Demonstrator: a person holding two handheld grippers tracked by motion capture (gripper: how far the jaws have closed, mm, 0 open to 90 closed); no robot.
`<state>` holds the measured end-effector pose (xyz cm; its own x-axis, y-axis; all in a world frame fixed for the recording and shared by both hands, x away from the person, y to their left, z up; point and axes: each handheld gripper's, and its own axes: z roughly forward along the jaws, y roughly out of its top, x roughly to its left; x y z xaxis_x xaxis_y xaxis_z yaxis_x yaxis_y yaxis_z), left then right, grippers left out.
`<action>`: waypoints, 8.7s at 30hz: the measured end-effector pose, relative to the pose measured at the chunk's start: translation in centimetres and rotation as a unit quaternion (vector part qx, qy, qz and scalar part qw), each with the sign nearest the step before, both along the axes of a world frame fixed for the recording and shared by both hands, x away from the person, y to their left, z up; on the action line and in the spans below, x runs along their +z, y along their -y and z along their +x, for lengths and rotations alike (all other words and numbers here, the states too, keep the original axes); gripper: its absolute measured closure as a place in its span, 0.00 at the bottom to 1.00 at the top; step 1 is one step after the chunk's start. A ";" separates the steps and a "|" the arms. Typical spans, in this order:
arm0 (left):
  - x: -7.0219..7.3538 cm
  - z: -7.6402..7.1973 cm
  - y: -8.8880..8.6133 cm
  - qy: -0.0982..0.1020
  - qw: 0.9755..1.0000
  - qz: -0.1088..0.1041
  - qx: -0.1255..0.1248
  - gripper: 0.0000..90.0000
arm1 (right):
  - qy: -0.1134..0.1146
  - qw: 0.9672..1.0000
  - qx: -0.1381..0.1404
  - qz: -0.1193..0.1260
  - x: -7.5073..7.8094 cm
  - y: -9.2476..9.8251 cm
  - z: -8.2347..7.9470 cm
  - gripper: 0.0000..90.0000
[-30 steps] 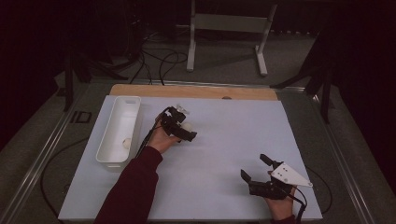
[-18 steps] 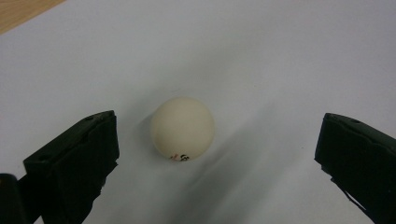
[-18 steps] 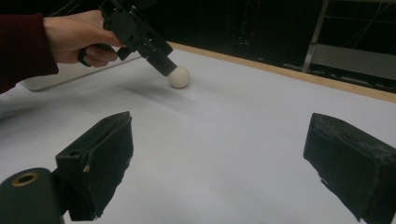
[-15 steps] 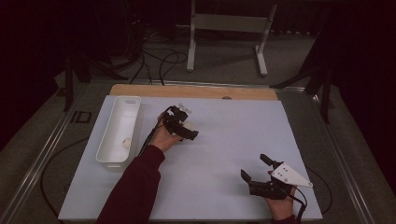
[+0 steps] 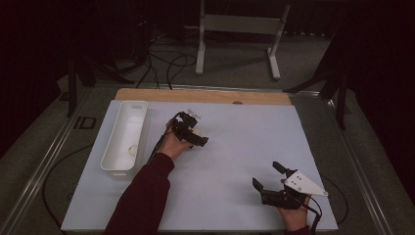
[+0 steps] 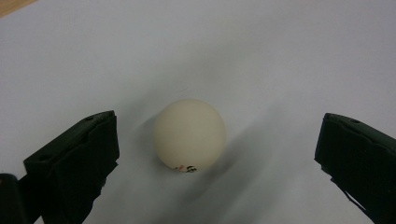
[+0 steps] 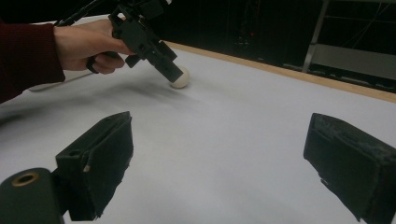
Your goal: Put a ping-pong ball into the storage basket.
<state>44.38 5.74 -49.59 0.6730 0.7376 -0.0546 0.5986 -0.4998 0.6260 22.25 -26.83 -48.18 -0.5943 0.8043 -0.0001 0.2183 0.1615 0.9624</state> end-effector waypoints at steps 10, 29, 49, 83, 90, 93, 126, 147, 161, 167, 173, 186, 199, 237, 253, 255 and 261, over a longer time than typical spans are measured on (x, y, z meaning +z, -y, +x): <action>-0.5 0.5 -0.2 -0.006 1.000 -0.002 0.012 0.01 | 0.000 1.000 0.000 0.000 0.0 0.0 0.0 0.09; -1.0 1.0 0.5 -0.002 1.000 0.011 0.015 0.17 | 0.000 1.000 0.000 0.000 0.0 0.1 0.0 0.09; -1.4 1.4 0.2 -0.015 0.999 0.033 0.035 0.56 | 0.001 1.000 -0.001 -0.001 0.0 0.1 0.0 0.09; 1.6 -0.2 0.2 -0.007 0.999 0.009 0.033 0.57 | 0.001 1.000 -0.002 -0.001 0.0 0.1 0.0 0.09; 2.1 -0.4 0.1 -0.009 1.000 0.010 0.028 0.57 | 0.001 1.000 -0.002 0.000 0.0 0.1 0.0 0.09; 2.4 -0.6 0.1 -0.008 1.000 0.010 0.025 0.57 | 0.001 1.000 -0.002 -0.001 0.0 0.1 0.0 0.09; 5.8 -2.7 -0.2 0.000 1.000 -0.006 -0.005 0.57 | 0.000 1.000 -0.002 -0.001 -0.1 0.1 0.1 0.09; 7.6 -3.9 -0.9 0.007 0.999 -0.014 -0.028 0.57 | 0.000 1.000 -0.002 -0.002 -0.1 0.1 0.1 0.09; 8.4 -4.5 -1.5 0.012 0.999 -0.011 -0.031 0.57 | 0.000 1.000 -0.002 -0.002 -0.1 0.1 0.1 0.09; 8.6 -4.6 -1.7 0.013 0.999 -0.008 -0.032 0.57 | 0.000 1.000 -0.001 -0.001 -0.1 0.1 0.0 0.09; 8.9 -4.8 -2.0 0.017 0.999 -0.006 -0.038 0.57 | 0.000 1.000 -0.002 -0.002 -0.1 0.1 0.1 0.09; 9.3 -5.2 -2.5 0.017 0.998 -0.011 -0.053 0.57 | 0.000 1.000 -0.002 -0.002 -0.1 0.1 0.1 0.09; 9.6 -5.5 -2.9 0.018 0.998 -0.010 -0.063 0.57 | -0.001 1.000 -0.002 -0.002 -0.1 0.1 0.0 0.09; 9.5 -6.1 -4.6 0.021 0.996 0.003 -0.088 0.57 | -0.003 1.000 -0.003 -0.003 -0.1 0.0 0.1 0.09; 9.5 -6.3 -5.0 0.020 0.996 0.004 -0.092 0.57 | -0.002 1.000 -0.003 -0.003 -0.1 0.0 0.1 0.09; 9.5 -6.3 -5.0 0.020 0.995 0.006 -0.093 0.57 | -0.002 1.000 -0.004 -0.003 -0.1 0.0 0.1 0.09; 9.6 -6.4 -5.2 0.021 0.996 0.005 -0.092 0.57 | -0.002 1.000 -0.004 -0.003 -0.1 0.0 0.1 0.09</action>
<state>38.01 10.93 -39.99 0.7982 0.6022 -0.0172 0.4701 -0.6046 0.6430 22.34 -26.84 -48.31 -0.5872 0.8095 -0.0023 0.2240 0.1651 0.9605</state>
